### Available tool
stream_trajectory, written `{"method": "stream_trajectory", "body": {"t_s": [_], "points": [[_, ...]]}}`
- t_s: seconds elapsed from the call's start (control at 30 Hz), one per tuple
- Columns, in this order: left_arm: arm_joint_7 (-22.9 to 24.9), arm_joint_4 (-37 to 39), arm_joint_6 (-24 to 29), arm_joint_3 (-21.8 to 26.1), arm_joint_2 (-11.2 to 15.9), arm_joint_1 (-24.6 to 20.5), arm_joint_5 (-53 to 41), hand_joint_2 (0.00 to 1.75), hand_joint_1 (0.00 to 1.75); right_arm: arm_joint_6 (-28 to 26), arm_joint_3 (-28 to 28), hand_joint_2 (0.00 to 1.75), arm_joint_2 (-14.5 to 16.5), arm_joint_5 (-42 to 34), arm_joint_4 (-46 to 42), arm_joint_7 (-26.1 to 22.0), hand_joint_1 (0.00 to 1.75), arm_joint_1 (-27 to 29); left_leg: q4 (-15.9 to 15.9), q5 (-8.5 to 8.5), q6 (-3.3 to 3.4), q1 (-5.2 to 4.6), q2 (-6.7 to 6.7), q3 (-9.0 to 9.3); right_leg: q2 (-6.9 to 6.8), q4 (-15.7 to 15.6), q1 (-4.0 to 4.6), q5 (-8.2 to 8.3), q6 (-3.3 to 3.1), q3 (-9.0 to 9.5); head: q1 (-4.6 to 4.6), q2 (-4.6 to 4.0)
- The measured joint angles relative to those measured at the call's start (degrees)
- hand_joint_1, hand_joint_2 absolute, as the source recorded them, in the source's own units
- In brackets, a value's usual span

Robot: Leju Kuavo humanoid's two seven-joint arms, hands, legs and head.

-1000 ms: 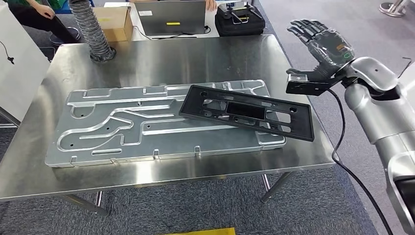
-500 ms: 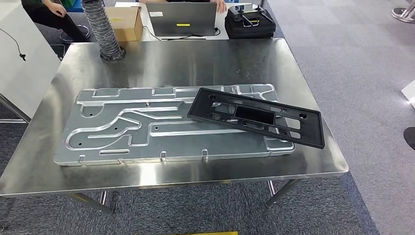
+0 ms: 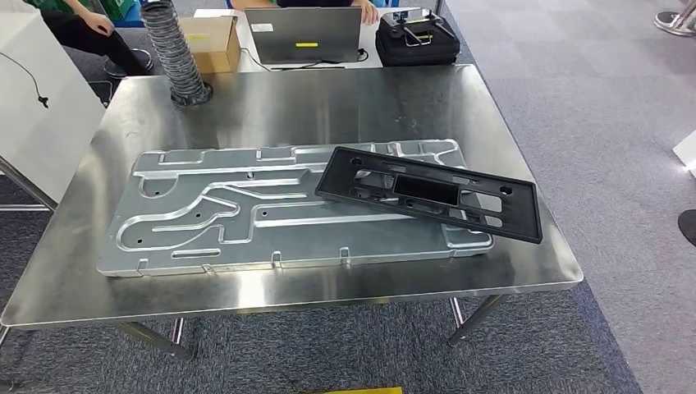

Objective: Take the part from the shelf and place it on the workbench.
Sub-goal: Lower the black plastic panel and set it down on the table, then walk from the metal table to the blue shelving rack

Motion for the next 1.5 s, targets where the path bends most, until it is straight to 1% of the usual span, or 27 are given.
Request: {"method": "stream_trajectory", "body": {"t_s": [0.07,0.17,0.2,0.23,0.27,0.33,0.4,0.5,0.57,0.67,0.7,0.73,0.77,0.83,0.9,0.93,1.03,1.07,1.1,1.17,1.2,1.23,1.27,1.33,1.4,1.43,1.5], "points": [[0.0,0.0,0.0,0.1,0.0,-0.1,0.0,0.00,0.00,-2.8,-2.5,0.00,2.4,0.6,3.9,0.2,0.00,-0.1,-0.9,1.20,0.82,0.12,0.33,-0.25,0.14,1.5,-0.27,-1.99,0.60,-0.71,0.01,0.01],[0.0,0.0,0.0,0.4,0.1,-0.2,0.0,0.00,0.00,-5.9,-4.1,0.00,5.9,0.8,10.0,1.0,0.00,-0.4,-1.2,2.59,1.21,0.01,0.83,-1.61,0.21,11.4,-0.57,-9.11,1.35,-3.91,0.02,0.01],[0.0,0.0,0.0,0.6,0.1,-0.2,0.0,0.00,0.00,-7.0,-4.4,0.00,7.1,0.7,12.1,1.2,0.00,-0.5,-1.1,2.94,1.15,-0.03,0.92,-2.16,0.21,14.2,-0.68,-10.27,1.57,-4.46,0.02,0.00],[0.1,0.0,0.0,0.7,0.1,-0.2,0.0,0.00,0.00,-8.1,-4.5,0.00,8.3,0.6,14.2,1.4,0.00,-0.5,-0.9,3.26,1.04,-0.05,0.97,-2.73,0.20,15.1,-0.83,-10.19,1.71,-4.04,0.02,0.00],[0.1,0.0,0.0,0.8,0.1,-0.2,0.0,0.00,0.00,-9.3,-4.6,0.00,9.3,0.4,16.3,1.6,0.00,-0.6,-0.6,3.53,0.86,-0.05,0.99,-3.34,0.19,13.6,-0.99,-9.06,1.79,-2.42,0.03,0.00],[0.3,0.0,0.0,1.0,0.2,-0.3,-0.1,0.00,0.00,-11.2,-4.7,0.00,10.8,-0.3,20.0,2.1,0.00,-1.0,0.3,3.94,0.39,-0.03,1.01,-4.52,0.18,5.7,-1.25,-6.73,1.80,3.11,0.04,0.01],[0.4,0.0,0.0,1.0,0.2,-0.5,-0.2,0.00,0.00,-12.6,-4.9,0.00,12.3,-0.9,23.0,3.0,0.00,-1.4,0.8,4.36,-0.31,-0.02,1.01,-5.12,0.46,0.2,-0.91,-5.94,1.03,6.51,0.05,0.02],[0.5,0.0,-0.1,1.0,0.3,-0.6,-0.5,0.00,0.00,-14.4,-5.4,0.00,15.1,-1.6,27.2,4.4,0.00,-1.8,1.0,5.20,-1.58,0.14,0.93,-5.42,0.71,-0.4,-0.38,-5.45,-0.72,6.07,0.16,0.01],[0.5,0.0,-0.1,1.1,0.4,-0.4,-0.6,0.00,0.00,-15.2,-5.4,0.00,16.8,-1.9,29.6,5.2,0.00,-2.0,2.6,3.05,-2.25,0.24,0.84,-6.31,0.58,-0.6,-0.40,-4.43,-1.83,5.06,0.14,0.01],[0.4,0.0,-0.1,1.1,0.6,-0.4,-1.0,0.00,0.00,-15.8,-5.4,0.00,19.4,-2.4,33.1,6.8,0.00,-2.1,12.0,-5.37,-2.51,0.29,0.77,-8.93,0.44,-0.5,-0.06,-2.62,-2.80,2.84,0.08,0.01],[0.4,0.0,0.0,1.1,0.6,-0.4,-1.2,0.00,0.00,-16.0,-5.5,0.00,20.2,-2.6,34.4,7.5,0.00,-2.1,15.1,-6.91,-2.47,0.25,0.76,-9.33,0.44,-0.5,0.12,-2.01,-2.92,1.97,0.08,0.01],[0.5,0.0,0.0,1.1,0.6,-0.4,-1.3,0.00,0.00,-16.1,-5.5,0.00,21.0,-2.8,35.5,8.1,0.00,-2.2,16.9,-7.11,-2.35,0.19,0.75,-9.00,0.44,-0.4,0.34,-1.41,-2.99,1.10,0.06,0.01],[0.6,0.0,0.0,1.1,0.6,-0.4,-1.5,0.00,0.00,-16.3,-5.6,0.00,21.7,-3.0,36.7,8.6,0.00,-2.3,16.5,-6.08,-2.11,0.11,0.74,-7.68,0.44,-0.2,0.53,-0.87,-3.03,0.30,0.06,0.02],[0.9,0.0,-0.1,1.1,0.7,-0.6,-1.8,0.00,0.00,-16.5,-5.9,0.00,22.9,-3.1,38.8,9.5,0.00,-2.5,10.2,-3.17,-1.19,-0.25,0.70,-2.25,0.46,0.0,0.85,0.13,-3.05,-1.01,0.05,0.01],[1.2,0.0,-0.1,1.0,1.0,-1.0,-2.0,0.00,0.00,-16.5,-6.1,0.00,24.0,-3.1,40.8,10.7,0.00,-2.7,1.7,-2.56,-0.26,-0.71,0.73,3.49,0.44,0.2,1.11,1.12,-2.79,-1.80,0.06,0.01],[1.4,-0.1,-0.1,1.0,1.1,-1.1,-2.2,0.00,0.00,-16.4,-6.1,0.00,24.5,-3.1,41.7,11.3,0.00,-2.8,-0.8,-2.81,0.00,-0.88,0.76,4.96,0.38,0.2,1.09,1.62,-2.53,-1.98,0.04,0.01],[1.7,0.0,-0.2,0.9,1.0,-1.3,-2.4,0.00,0.00,-15.4,-6.1,0.00,26.0,-2.6,43.9,13.5,0.00,-2.9,-2.6,-1.68,0.55,-0.93,0.99,4.65,0.34,-0.1,0.90,2.60,-1.54,-2.35,0.02,0.01],[1.7,0.0,-0.1,0.9,1.0,-1.3,-2.3,0.00,0.00,-15.0,-6.1,0.00,26.4,-2.4,44.5,14.2,0.00,-2.9,-2.8,-0.85,0.95,-0.81,1.10,4.07,0.38,0.7,0.84,1.38,-1.25,-2.77,0.03,0.01],[1.8,0.0,-0.1,0.9,1.0,-1.3,-2.3,0.00,0.00,-14.7,-6.1,0.00,26.9,-2.1,45.1,14.9,0.00,-2.9,-3.1,0.03,1.25,-0.63,1.21,3.32,0.43,2.6,0.76,-0.94,-0.95,-3.47,0.03,0.00],[1.8,0.0,0.0,0.9,1.1,-1.3,-2.3,0.00,0.00,-13.9,-6.1,0.00,27.9,-1.6,46.2,16.3,0.00,-3.1,-3.1,1.44,1.52,-0.57,1.30,1.58,0.42,9.4,0.35,-7.05,-0.32,-5.25,0.04,0.00],[1.8,0.0,0.0,0.9,1.1,-1.3,-2.3,0.00,0.00,-13.6,-6.1,0.00,28.5,-1.4,46.8,17.0,0.00,-3.2,-2.9,2.05,1.42,-0.56,1.37,0.68,0.41,13.1,0.14,-8.79,0.00,-5.85,0.04,0.00],[1.8,0.0,0.0,0.9,1.1,-1.3,-2.3,0.00,0.00,-13.3,-6.1,0.00,29.0,-1.2,47.3,17.7,0.00,-3.2,-2.7,2.63,1.27,-0.54,1.42,-0.28,0.40,15.7,-0.07,-8.99,0.31,-5.82,0.04,0.00],[1.8,0.0,0.0,0.9,1.1,-1.3,-2.4,0.00,0.00,-12.9,-6.1,0.00,29.5,-1.1,47.8,18.3,0.00,-3.3,-2.3,3.16,1.10,-0.48,1.47,-1.26,0.39,16.5,-0.30,-7.96,0.56,-4.96,0.04,0.00],[2.0,0.0,-0.1,0.9,1.1,-1.4,-2.5,0.00,0.00,-12.0,-6.1,0.00,30.4,-0.9,48.5,19.5,0.00,-3.5,-1.2,3.98,0.58,-0.33,1.50,-3.22,0.35,11.9,-0.72,-4.99,0.87,-0.19,0.04,0.00],[2.0,0.0,-0.1,0.8,1.1,-1.4,-2.8,0.00,0.00,-10.9,-5.9,0.00,31.3,-0.6,49.0,20.6,0.00,-3.9,0.2,4.50,-0.04,-0.32,1.50,-4.81,0.34,3.5,-0.64,-5.39,0.61,5.76,0.04,0.01],[2.1,0.0,-0.1,0.7,1.1,-1.5,-2.9,0.00,0.00,-10.4,-5.8,0.00,31.8,-0.4,49.3,21.1,0.00,-4.0,0.6,4.77,-0.42,-0.33,1.54,-5.30,0.35,0.7,-0.44,-6.23,0.24,7.45,0.04,0.01],[2.2,0.0,-0.1,0.5,1.1,-1.5,-3.1,0.00,0.00,-9.2,-5.5,0.00,32.8,0.2,49.8,22.5,0.00,-4.1,0.9,5.57,-1.28,-0.22,1.62,-5.77,0.39,-1.0,-0.07,-6.80,-0.87,7.85,0.03,0.01]]}}
